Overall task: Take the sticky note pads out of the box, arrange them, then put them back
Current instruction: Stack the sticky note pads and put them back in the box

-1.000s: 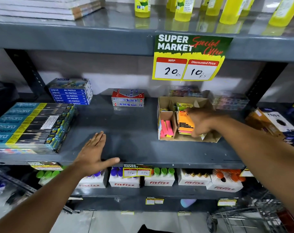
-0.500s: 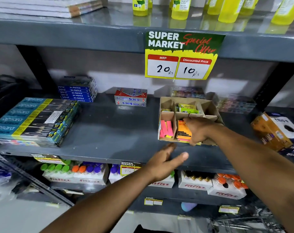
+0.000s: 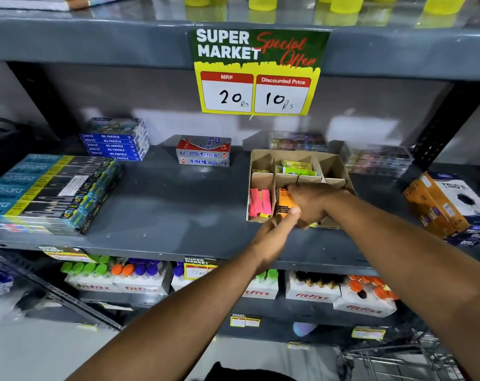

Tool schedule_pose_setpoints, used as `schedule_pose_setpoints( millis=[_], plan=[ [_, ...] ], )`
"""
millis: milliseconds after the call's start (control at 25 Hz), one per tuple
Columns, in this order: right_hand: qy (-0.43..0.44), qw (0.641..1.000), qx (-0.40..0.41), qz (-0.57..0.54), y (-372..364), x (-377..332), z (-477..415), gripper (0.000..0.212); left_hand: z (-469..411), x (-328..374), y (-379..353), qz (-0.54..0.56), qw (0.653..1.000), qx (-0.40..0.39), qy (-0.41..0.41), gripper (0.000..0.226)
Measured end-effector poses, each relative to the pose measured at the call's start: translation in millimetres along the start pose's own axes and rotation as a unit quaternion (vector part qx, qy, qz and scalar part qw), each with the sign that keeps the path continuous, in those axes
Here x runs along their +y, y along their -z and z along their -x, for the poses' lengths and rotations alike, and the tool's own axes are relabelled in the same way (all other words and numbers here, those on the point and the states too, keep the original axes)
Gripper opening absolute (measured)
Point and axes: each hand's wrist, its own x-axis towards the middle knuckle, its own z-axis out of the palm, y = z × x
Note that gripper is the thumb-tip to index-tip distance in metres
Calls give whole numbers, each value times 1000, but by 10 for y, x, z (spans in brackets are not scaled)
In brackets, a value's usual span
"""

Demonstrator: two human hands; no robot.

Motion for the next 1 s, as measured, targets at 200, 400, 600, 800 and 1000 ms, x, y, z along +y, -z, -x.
schedule_pose_setpoints(
  millis=[200, 400, 600, 800, 1000],
  plan=[
    [-9, 998, 27, 60, 37, 18, 67, 103, -49, -45, -9, 9, 1000, 5, -15, 45],
    [-36, 992, 82, 84, -3, 41, 166, 104, -78, -58, -41, 25, 1000, 11, 2, 61],
    [-51, 992, 94, 59, -14, 35, 162, 106, -156, -50, -91, 29, 999, 28, -18, 54],
    [-37, 988, 126, 78, -116, 93, 201, 116, -174, -67, -133, 43, 999, 28, -16, 60],
    [-38, 990, 121, 67, -159, 129, 188, 114, -190, -68, -168, 37, 999, 25, -18, 95]
  ],
)
